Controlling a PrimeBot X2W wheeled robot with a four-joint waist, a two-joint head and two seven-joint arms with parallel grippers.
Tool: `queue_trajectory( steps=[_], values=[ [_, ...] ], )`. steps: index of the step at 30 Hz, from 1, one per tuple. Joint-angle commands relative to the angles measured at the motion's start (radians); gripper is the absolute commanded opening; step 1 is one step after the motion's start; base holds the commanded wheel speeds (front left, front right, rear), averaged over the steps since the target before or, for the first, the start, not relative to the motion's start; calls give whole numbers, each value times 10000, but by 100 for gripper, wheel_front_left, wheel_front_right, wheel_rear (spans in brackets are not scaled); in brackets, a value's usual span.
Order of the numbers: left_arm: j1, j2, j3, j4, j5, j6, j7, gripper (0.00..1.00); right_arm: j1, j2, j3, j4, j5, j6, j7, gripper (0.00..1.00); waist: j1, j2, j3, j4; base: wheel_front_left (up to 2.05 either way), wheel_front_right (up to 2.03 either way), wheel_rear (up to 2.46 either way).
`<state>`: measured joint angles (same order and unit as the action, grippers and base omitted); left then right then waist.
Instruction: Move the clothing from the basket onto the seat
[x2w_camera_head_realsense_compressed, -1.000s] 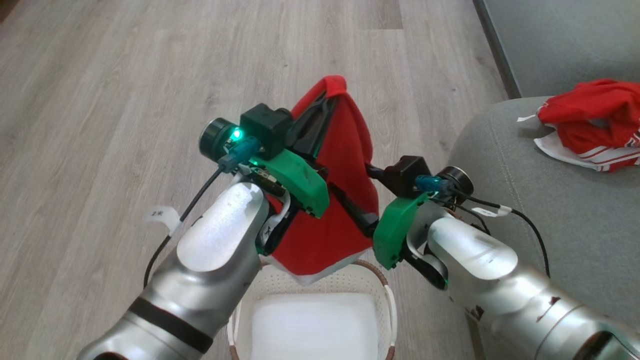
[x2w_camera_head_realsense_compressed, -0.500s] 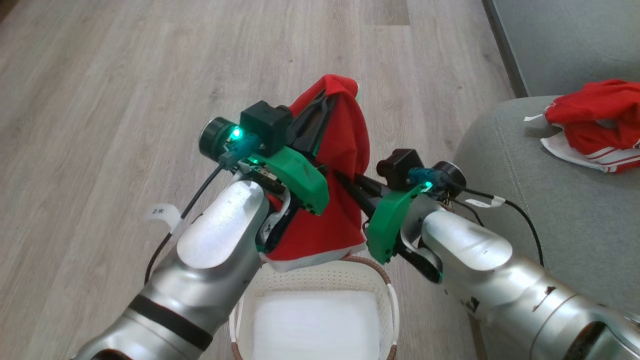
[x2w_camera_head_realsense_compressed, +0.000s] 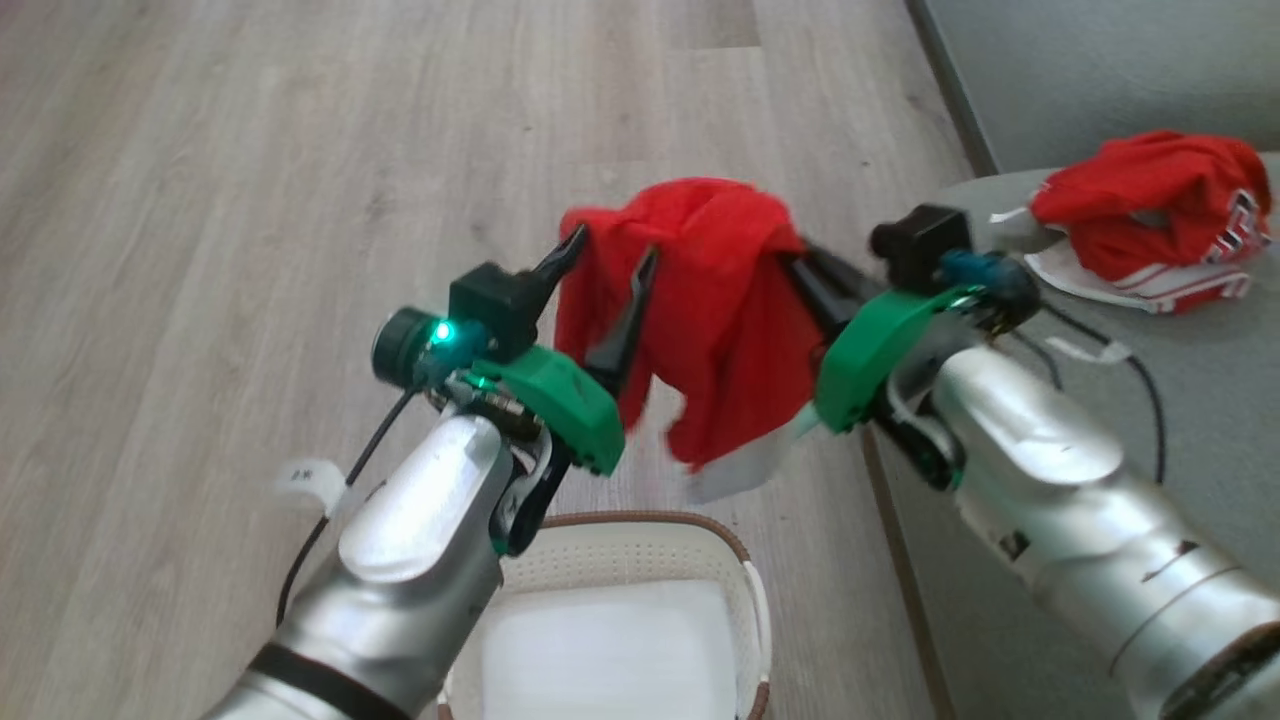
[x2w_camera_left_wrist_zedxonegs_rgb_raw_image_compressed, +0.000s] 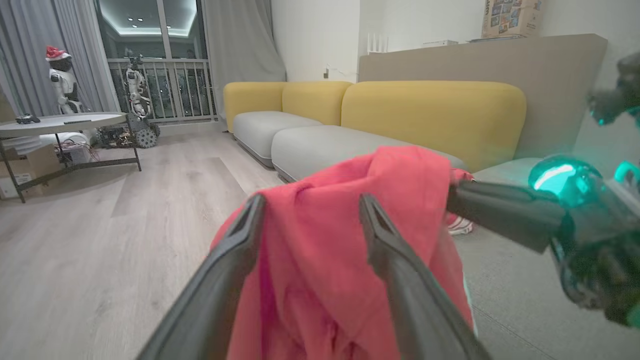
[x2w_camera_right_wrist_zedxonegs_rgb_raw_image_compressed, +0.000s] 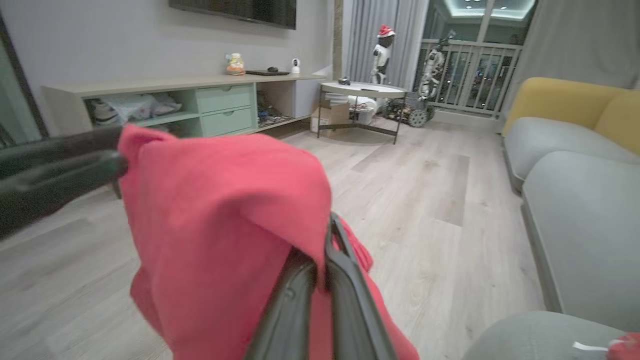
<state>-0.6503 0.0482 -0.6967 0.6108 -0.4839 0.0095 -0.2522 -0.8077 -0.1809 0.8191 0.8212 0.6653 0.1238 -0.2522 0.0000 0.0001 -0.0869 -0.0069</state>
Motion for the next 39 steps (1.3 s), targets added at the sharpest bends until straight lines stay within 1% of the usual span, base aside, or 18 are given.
queue_trajectory(
  steps=[1,5,10,11,12,20,26,29,32,39],
  values=[
    [-405,187,414,-288,8,45,-95,100,-213,-12,-202,-318,-125,69,-95,0,0,-1,10,-149,0,0,0],
    [-32,168,533,-428,67,68,-95,100,-50,-279,-927,-518,-470,69,-95,0,0,-1,39,-570,0,0,0],
    [437,132,617,-694,246,44,-95,100,137,-668,-1592,-626,-802,69,-95,0,0,-1,118,-1209,0,0,0],
    [528,122,610,-756,293,42,-95,100,166,-742,-1690,-642,-848,69,-95,0,0,-1,138,-1358,0,0,0],
    [700,102,613,-895,348,21,-95,100,202,-894,-1840,-665,-950,69,-95,0,0,-1,190,-1688,0,0,0],
    [1119,42,562,-1323,563,-45,-95,100,249,-1532,-2161,-839,-1220,69,-95,0,0,-1,438,-3078,0,0,0],
    [1236,27,364,-1440,703,-121,-95,100,280,-1846,-2201,-1088,-1172,69,-73,0,0,-1,715,-3889,0,0,0],
    [1280,24,268,-1462,721,-143,-95,100,269,-1964,-2211,-1155,-1120,69,-13,0,0,-1,872,-4114,0,0,0],
    [1323,23,189,-1556,664,-122,-95,100,256,-2002,-2255,-1196,-1044,69,80,0,0,-1,1035,-4194,0,0,0],
    [1340,22,-61,-1731,627,-63,-95,100,-155,-2401,-2484,-1259,-836,69,251,0,0,-1,1479,-3863,0,0,0]
  ],
)
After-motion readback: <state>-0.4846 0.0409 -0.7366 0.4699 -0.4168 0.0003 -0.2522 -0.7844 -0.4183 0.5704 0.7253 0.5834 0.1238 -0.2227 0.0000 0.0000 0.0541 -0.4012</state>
